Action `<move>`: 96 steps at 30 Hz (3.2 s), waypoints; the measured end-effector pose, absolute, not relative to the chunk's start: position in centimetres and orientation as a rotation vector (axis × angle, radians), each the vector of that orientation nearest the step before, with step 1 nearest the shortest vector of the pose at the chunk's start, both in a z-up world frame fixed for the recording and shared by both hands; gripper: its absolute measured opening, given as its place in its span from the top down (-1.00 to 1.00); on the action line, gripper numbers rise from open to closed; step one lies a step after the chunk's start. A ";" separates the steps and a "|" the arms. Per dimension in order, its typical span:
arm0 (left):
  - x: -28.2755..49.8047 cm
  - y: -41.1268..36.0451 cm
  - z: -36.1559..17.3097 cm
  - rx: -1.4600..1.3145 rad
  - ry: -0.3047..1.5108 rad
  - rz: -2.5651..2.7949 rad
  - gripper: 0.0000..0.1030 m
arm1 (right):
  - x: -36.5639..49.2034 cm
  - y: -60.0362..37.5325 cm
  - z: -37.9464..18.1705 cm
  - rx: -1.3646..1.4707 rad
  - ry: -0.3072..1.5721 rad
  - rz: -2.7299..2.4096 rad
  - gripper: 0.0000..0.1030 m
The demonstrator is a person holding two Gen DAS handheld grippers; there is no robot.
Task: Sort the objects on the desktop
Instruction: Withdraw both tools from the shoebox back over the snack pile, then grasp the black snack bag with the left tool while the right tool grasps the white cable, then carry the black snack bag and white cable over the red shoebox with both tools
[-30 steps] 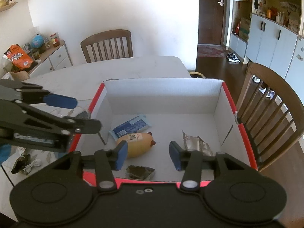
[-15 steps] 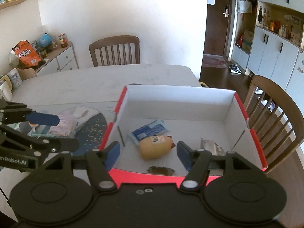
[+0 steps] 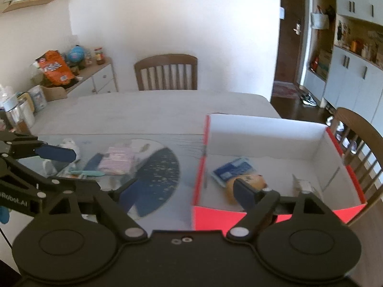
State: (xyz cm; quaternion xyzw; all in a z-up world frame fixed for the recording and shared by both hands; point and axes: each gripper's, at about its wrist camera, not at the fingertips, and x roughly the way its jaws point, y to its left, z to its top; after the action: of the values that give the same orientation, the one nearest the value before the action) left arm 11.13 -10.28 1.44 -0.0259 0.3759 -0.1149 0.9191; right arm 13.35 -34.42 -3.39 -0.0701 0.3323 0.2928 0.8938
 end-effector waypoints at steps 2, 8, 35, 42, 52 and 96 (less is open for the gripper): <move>10.5 -9.1 1.1 -0.053 0.774 -0.219 -0.98 | 12.6 -33.6 -3.6 -0.150 0.684 0.623 -0.78; 8.7 -5.8 -0.3 -0.047 0.785 -0.158 -1.00 | 10.5 -31.3 -4.4 -0.162 0.690 0.666 -0.83; 7.1 0.9 -7.1 -0.084 0.858 -0.221 -0.98 | 3.3 -22.4 -12.1 -0.255 0.684 0.668 -0.84; 7.6 1.5 -8.6 -0.102 0.884 -0.228 -0.97 | 3.4 -20.7 -14.6 -0.269 0.715 0.702 -0.84; 8.4 2.0 -10.4 -0.188 0.936 -0.228 -0.86 | 5.4 -19.4 -17.0 -0.270 0.731 0.729 -0.84; 10.1 2.0 -9.3 -0.267 0.902 -0.210 0.36 | 7.8 -20.0 -16.3 -0.287 0.686 0.769 -0.48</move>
State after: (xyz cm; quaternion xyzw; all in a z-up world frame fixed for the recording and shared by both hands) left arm 10.10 1.95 -9.34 -0.1282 0.4339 -0.1009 0.8861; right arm 7.76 -19.99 -16.28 -0.1368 0.3269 0.3666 0.8603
